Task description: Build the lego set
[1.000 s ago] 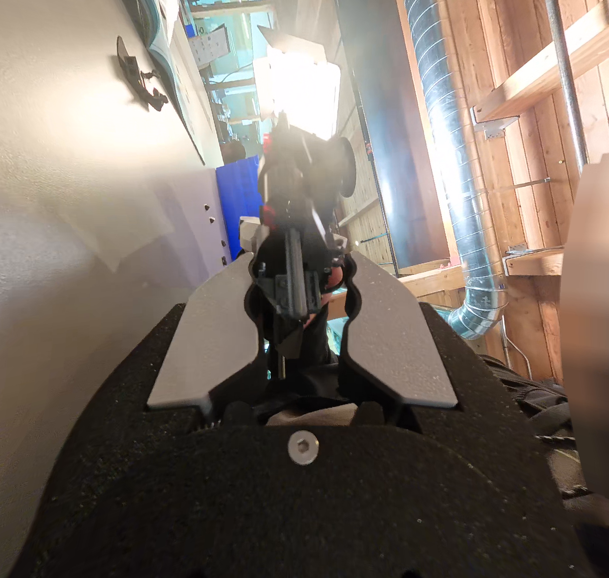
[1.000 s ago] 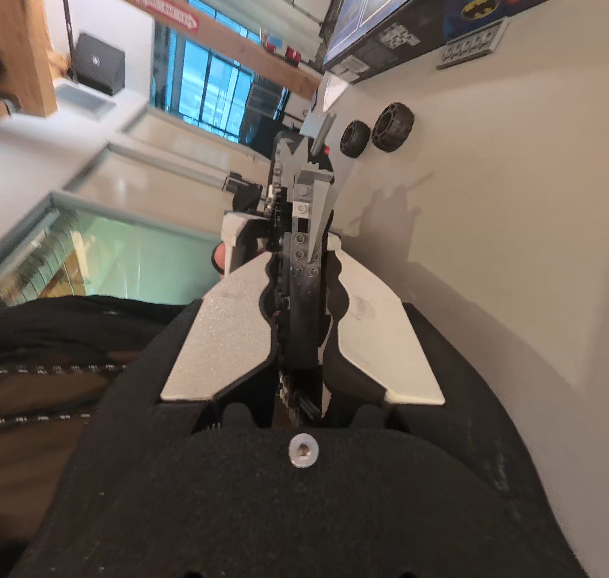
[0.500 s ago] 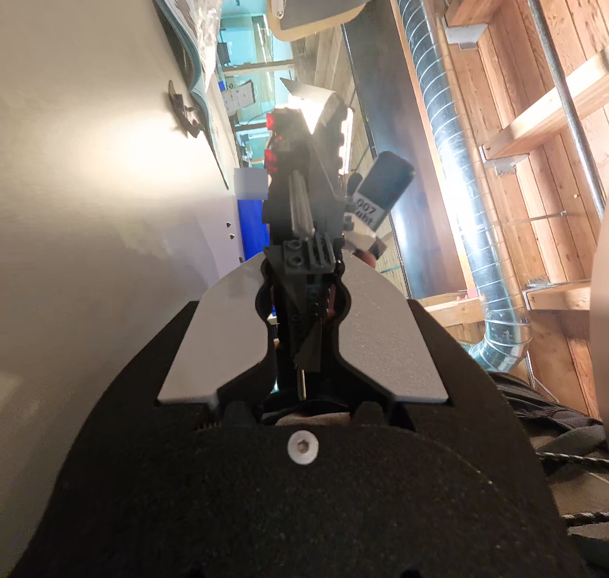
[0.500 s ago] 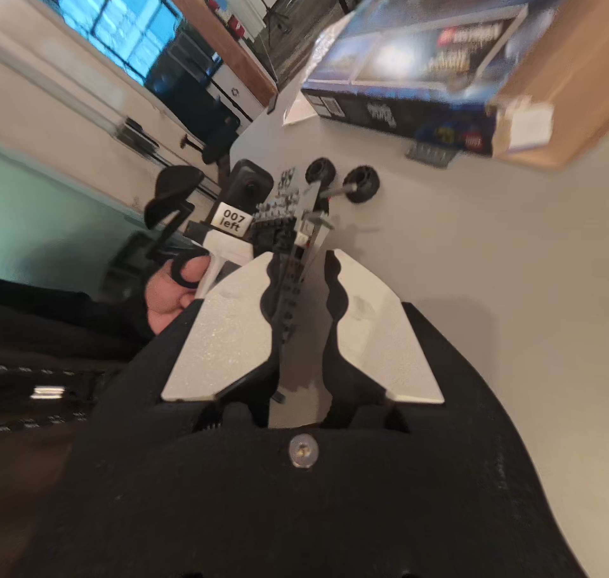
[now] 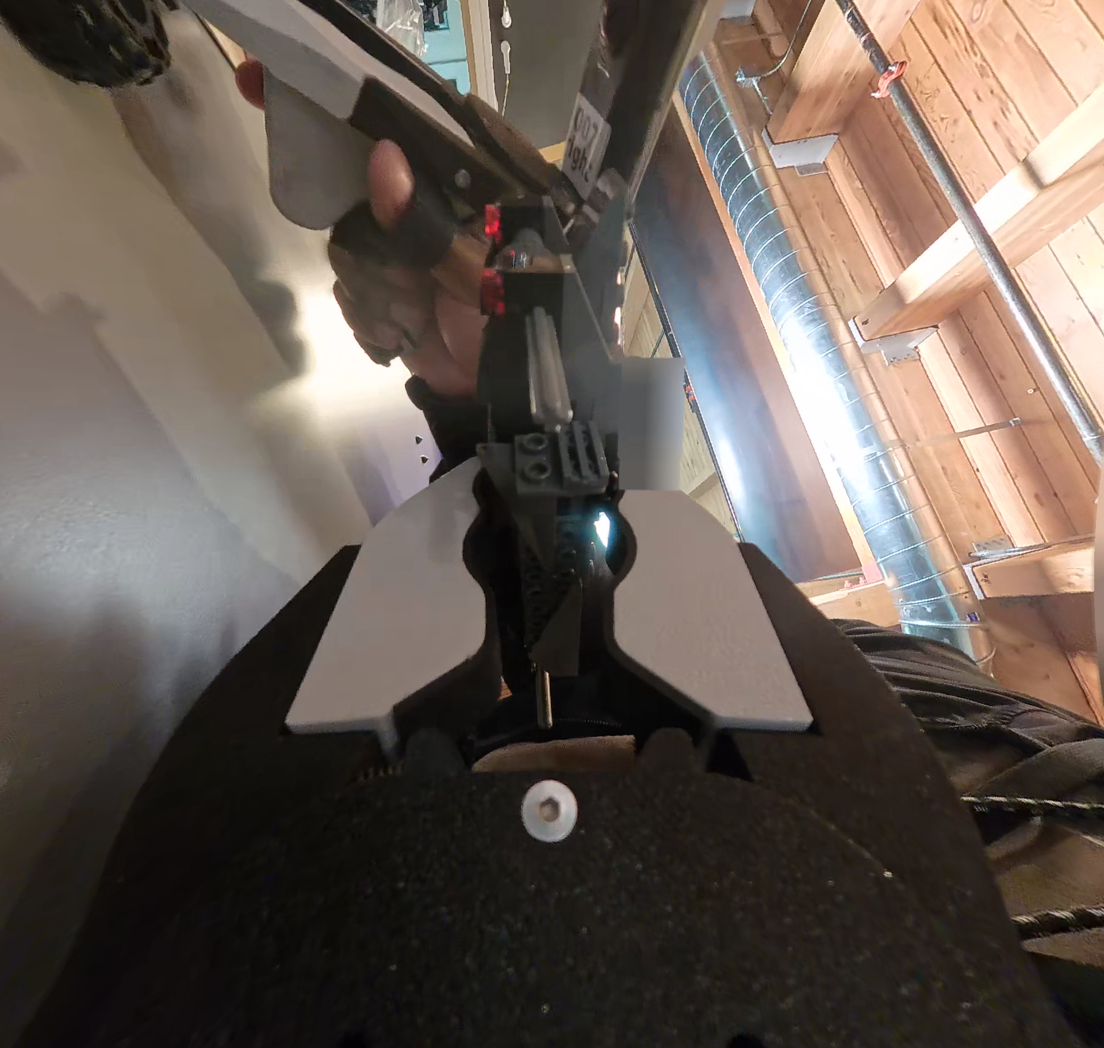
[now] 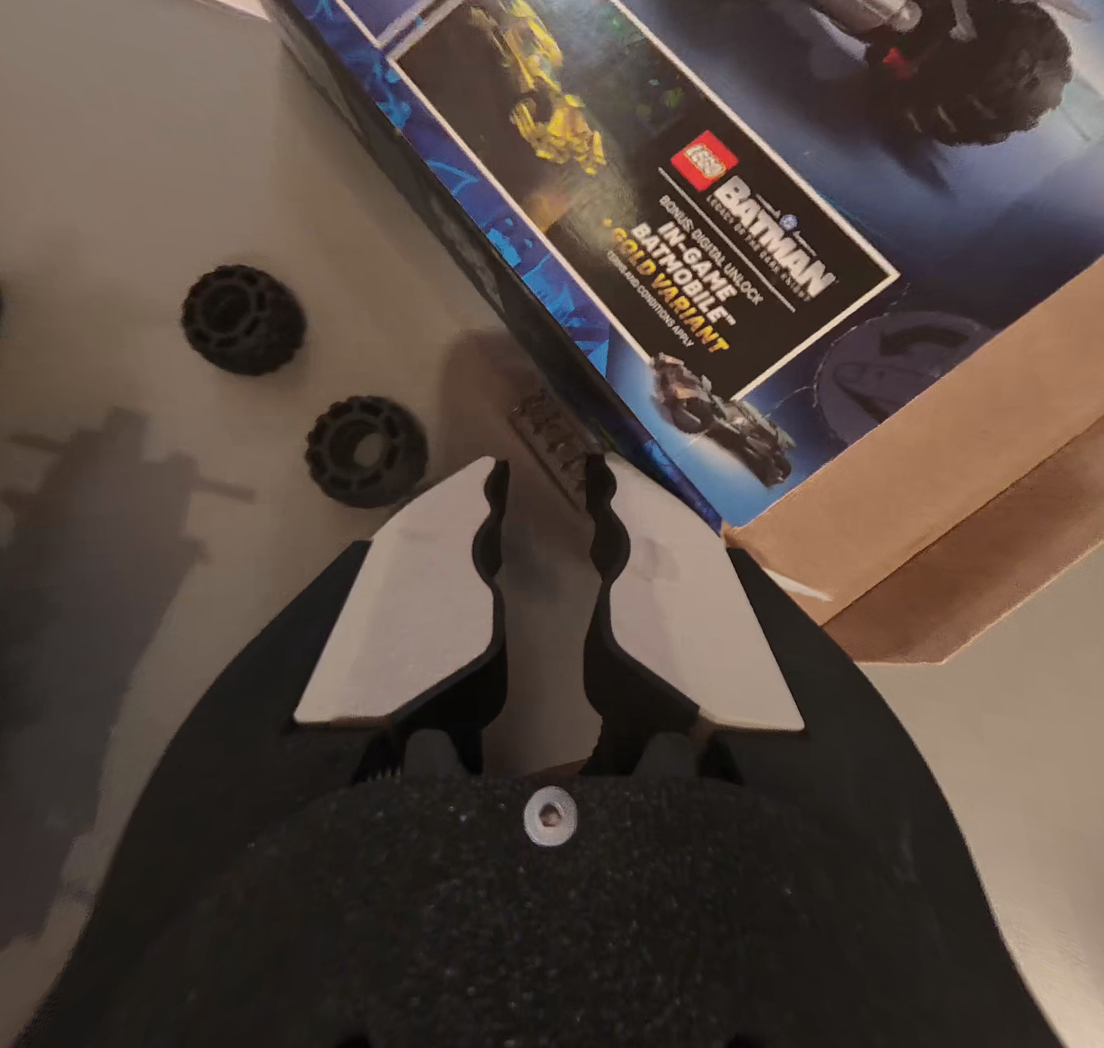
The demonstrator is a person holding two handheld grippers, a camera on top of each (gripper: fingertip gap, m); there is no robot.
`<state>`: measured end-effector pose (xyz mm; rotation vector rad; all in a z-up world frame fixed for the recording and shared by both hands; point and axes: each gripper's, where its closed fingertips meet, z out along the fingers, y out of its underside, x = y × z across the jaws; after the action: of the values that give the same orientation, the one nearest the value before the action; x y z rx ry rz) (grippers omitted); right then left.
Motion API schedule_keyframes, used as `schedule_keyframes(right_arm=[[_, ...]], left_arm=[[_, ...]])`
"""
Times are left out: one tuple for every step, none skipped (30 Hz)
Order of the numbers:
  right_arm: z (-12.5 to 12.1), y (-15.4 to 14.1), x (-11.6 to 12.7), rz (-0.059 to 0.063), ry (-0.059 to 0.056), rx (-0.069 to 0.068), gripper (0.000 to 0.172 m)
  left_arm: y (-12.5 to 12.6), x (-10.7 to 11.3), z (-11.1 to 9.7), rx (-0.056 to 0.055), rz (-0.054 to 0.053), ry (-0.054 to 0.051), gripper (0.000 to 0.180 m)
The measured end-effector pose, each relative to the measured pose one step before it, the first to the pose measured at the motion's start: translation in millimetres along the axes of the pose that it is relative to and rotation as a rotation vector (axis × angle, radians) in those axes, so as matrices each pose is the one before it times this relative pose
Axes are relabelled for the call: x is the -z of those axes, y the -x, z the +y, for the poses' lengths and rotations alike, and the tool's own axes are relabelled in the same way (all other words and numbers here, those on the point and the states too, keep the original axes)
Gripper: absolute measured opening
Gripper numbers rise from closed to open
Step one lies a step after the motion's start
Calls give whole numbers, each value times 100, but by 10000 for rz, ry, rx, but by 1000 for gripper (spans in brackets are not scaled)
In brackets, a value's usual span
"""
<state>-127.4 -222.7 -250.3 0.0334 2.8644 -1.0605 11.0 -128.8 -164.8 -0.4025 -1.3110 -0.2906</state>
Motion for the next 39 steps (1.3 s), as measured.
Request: schedule_keyframes(right_arm=[[368,-269,-252,175,353,-68,25],[-20,-168,15,137,70,-22,22],[186,17,113,-19,216,-39,21],[339,86,258,-79,291,-96,22],[522,205,369,-144,305,-69,22],[755,276,474,-147,270,-50,22],[976,408,582,-162,245,-56,22],[1210,615,663,-247,233,-86,22],[1394,790,738,-319,205,-126,22],[1393,732,825,-231,79,-122,24],[1159,630,938,-121,-148,-60,24],[873,586,1026,-102,-313,-4,24],[635,568,994,-126,-358,98,24],[390,330,876,-16,-347,213,25],[201,-41,621,167,-283,314,26],[147,-351,312,266,-171,358,27],[273,-412,-19,208,18,216,28],[458,-113,-227,-38,248,-47,30],[437,343,-279,-271,299,-224,34],[304,666,-215,-344,194,-219,37],[315,739,-172,-238,132,-81,38],[441,650,-170,-86,137,10,39],[553,387,-218,87,193,-58,41],[574,99,-280,252,208,-106,43],[502,-142,-283,405,165,-43,42],[51,-373,-61,562,-83,47,34],[127,-330,-39,432,66,38,29],[85,-261,-7,298,99,17,24],[74,-248,10,200,87,11,16],[18,-139,28,32,2,-32,16],[12,0,88,-143,-60,-94,16],[-55,189,255,-297,-156,-111,16],[-108,260,485,-331,-214,-142,16],[-63,86,698,-163,-138,-108,16],[27,-182,914,115,-17,78,16],[85,-463,1108,405,98,295,16],[97,-676,1232,615,180,445,16],[93,-752,1275,650,249,474,16],[43,-660,1243,553,275,429,16]], left_arm=[[-13,146,-6,32,17,-36,35],[-28,107,-37,24,28,-25,35],[-37,58,-46,12,22,-7,35],[-41,9,-51,-7,10,12,35],[-55,-34,-26,-31,13,37,35],[-70,-83,-5,-39,18,63,34],[-59,-113,15,-34,22,78,34],[-59,-140,29,-11,23,85,34],[-36,-162,40,6,26,99,34],[0,-178,87,9,17,125,34],[53,-204,116,25,-8,152,34],[140,-235,163,43,-38,179,34],[206,-237,178,57,-65,193,34],[246,-253,185,77,-68,194,35],[274,-245,169,112,-65,193,35],[281,-226,163,157,-61,199,35],[232,-196,134,171,-40,181,34],[206,-159,123,151,-41,178,35],[196,-103,121,114,-69,178,34],[190,-53,133,75,-106,179,34],[151,-17,146,33,-99,177,35],[111,14,115,23,-63,136,35],[78,28,66,28,-42,64,35],[112,20,37,41,-41,13,35],[122,1,16,53,-24,-11,35],[114,-10,21,69,3,-25,35],[110,-11,25,91,17,-32,35],[126,-13,39,90,6,-26,35],[129,-18,64,57,-23,-5,35],[146,-21,86,26,-49,8,35],[131,-28,93,10,-50,24,35],[83,-45,107,2,-29,45,35],[46,-66,114,-3,-19,61,35],[28,-78,124,-17,-26,70,35],[69,-87,122,-29,-57,79,35],[95,-119,121,-37,-79,84,35],[104,-169,117,-36,-76,92,35],[85,-209,124,-9,-52,103,35],[27,-256,119,12,-10,105,34]])
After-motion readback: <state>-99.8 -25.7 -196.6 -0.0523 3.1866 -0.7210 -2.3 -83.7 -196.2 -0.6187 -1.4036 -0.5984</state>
